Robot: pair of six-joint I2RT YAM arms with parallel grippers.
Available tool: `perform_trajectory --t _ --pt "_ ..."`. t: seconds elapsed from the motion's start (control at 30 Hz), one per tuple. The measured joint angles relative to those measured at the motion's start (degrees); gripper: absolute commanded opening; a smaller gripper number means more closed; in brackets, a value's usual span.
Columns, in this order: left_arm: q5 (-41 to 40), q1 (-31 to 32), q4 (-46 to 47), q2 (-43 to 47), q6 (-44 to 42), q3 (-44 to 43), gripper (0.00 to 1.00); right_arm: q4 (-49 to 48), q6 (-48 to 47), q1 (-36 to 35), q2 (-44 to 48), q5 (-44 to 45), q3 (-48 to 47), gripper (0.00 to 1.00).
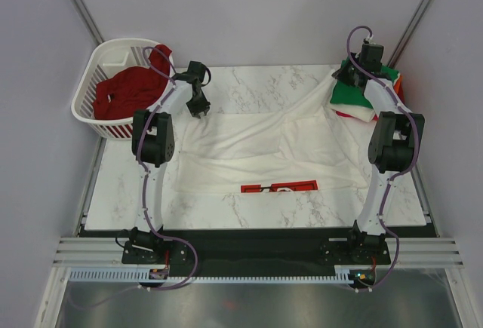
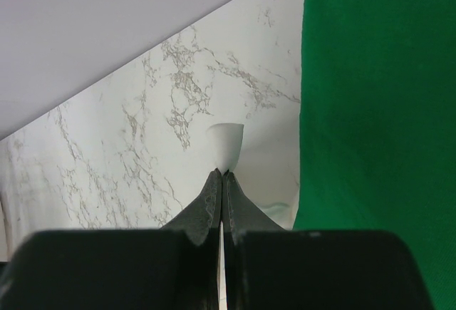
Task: Fold and stack the t-shirts
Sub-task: Fold the tshirt
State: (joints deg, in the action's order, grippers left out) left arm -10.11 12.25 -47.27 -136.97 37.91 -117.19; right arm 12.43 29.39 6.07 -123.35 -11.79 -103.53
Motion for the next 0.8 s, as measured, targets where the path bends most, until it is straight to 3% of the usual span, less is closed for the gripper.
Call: perform_trajectory --t 0.13,0.17,0.23,0.57,0.8 --pt "0.35 0.0 -0.15 -0.42 0.0 -0.61 0.16 -0.02 0.0 0.0 -0.07 -0.09 0.0 0.0" --pt "0.59 -0.02 -0.09 -0.5 0.04 -0.7 0.07 -0.02 0.0 0.0 -0.09 -0.22 0.0 0.0" --pt "1.25 -0.02 0.02 -0.66 0.02 -0.98 0.02 -0.11 0.02 0.0 -0.15 -0.55 0.0 0.0" --pt "1.64 -0.02 0.09 -0.39 -0.37 -0.74 0.02 -2.56 1.44 -0.94 -0.39 -7.32 -0.17 0.0" --pt "0.37 0.0 -0.79 3.56 -1.97 4.94 0.02 -2.78 2.1 -1.88 1.38 -12.46 0.42 0.0"
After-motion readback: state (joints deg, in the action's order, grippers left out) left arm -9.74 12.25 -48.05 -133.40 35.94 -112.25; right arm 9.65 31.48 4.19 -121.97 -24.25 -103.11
